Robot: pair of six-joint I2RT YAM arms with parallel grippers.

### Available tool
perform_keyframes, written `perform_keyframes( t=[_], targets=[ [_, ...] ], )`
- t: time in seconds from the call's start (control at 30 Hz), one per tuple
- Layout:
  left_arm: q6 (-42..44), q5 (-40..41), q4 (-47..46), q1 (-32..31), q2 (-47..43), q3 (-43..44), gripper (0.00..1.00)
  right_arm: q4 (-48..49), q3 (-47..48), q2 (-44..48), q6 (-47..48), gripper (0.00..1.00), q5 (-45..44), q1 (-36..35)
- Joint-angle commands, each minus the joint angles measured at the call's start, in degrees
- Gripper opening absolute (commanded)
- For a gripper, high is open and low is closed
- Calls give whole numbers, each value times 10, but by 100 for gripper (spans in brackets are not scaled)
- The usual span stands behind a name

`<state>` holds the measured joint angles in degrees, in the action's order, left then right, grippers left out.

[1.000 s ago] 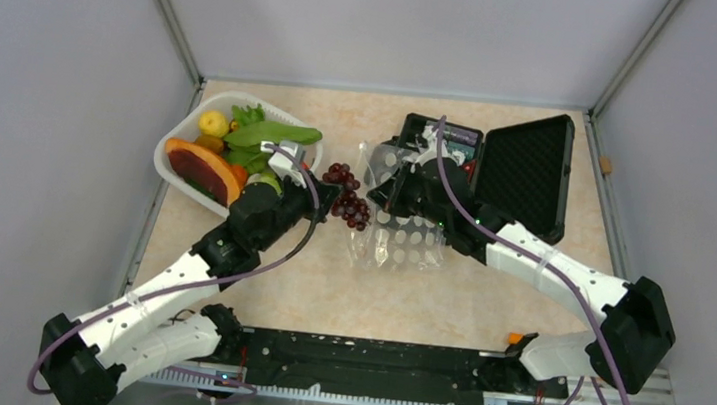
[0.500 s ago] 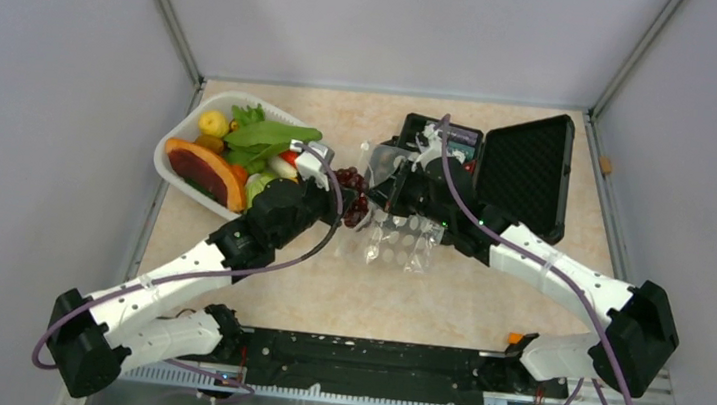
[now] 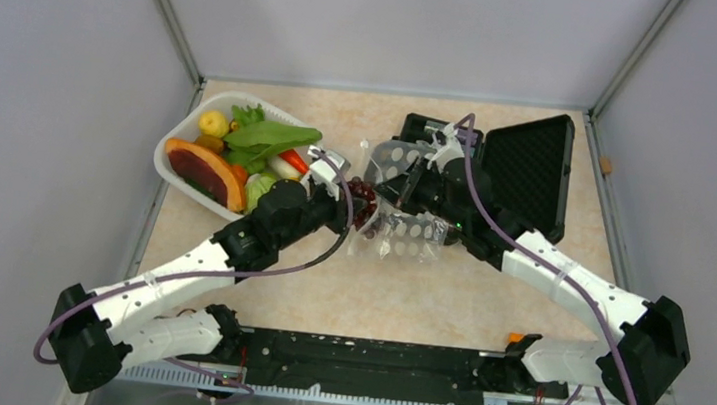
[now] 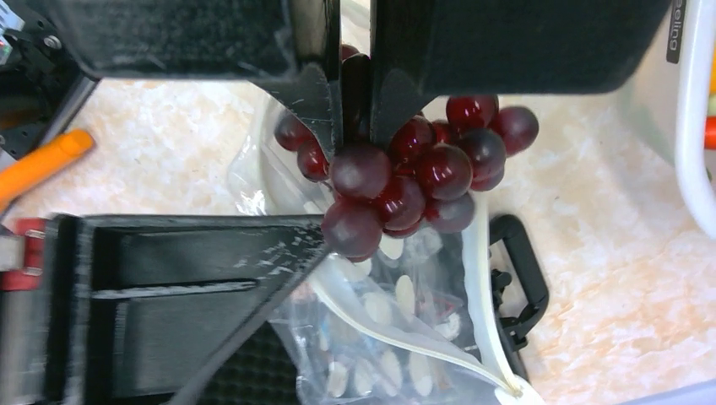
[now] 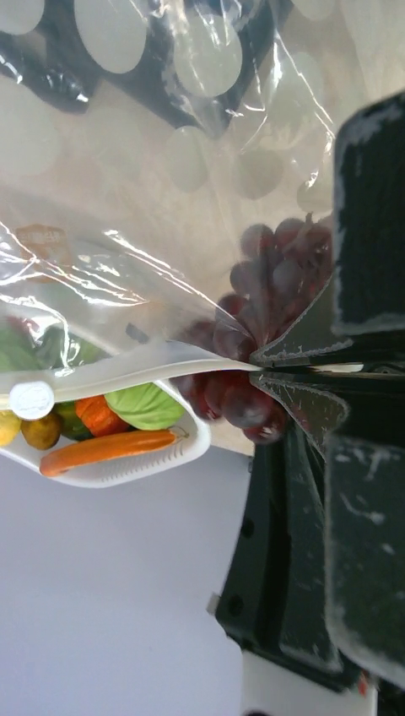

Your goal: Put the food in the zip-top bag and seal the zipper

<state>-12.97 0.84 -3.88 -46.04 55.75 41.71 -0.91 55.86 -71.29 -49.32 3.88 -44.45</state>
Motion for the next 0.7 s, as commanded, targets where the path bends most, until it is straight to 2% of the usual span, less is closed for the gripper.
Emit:
perform_keyframes(
  t=[0.0,0.07,0.27,0.4,0.43,0.5,0.67],
  targets=[
    [-7,27,-21,-7,29,27,0,74,1,23,-23,0,50,2],
    [-4,18,-18,-7,42,39,0,70,4,21,-21,0,57,2],
    [17,-77,-11,-11,61,68,4,74,-3,14,-23,0,54,3],
    [22,-64,-3,-11,45,60,7,67,-2,21,-17,0,44,6],
    [24,-62,-3,-11,39,57,9,65,-4,26,-17,0,39,7],
    [22,-54,-5,-11,26,52,21,71,-14,35,-21,0,35,12],
    [12,-56,-22,-11,31,44,25,158,-53,33,-70,0,142,48]
  ],
)
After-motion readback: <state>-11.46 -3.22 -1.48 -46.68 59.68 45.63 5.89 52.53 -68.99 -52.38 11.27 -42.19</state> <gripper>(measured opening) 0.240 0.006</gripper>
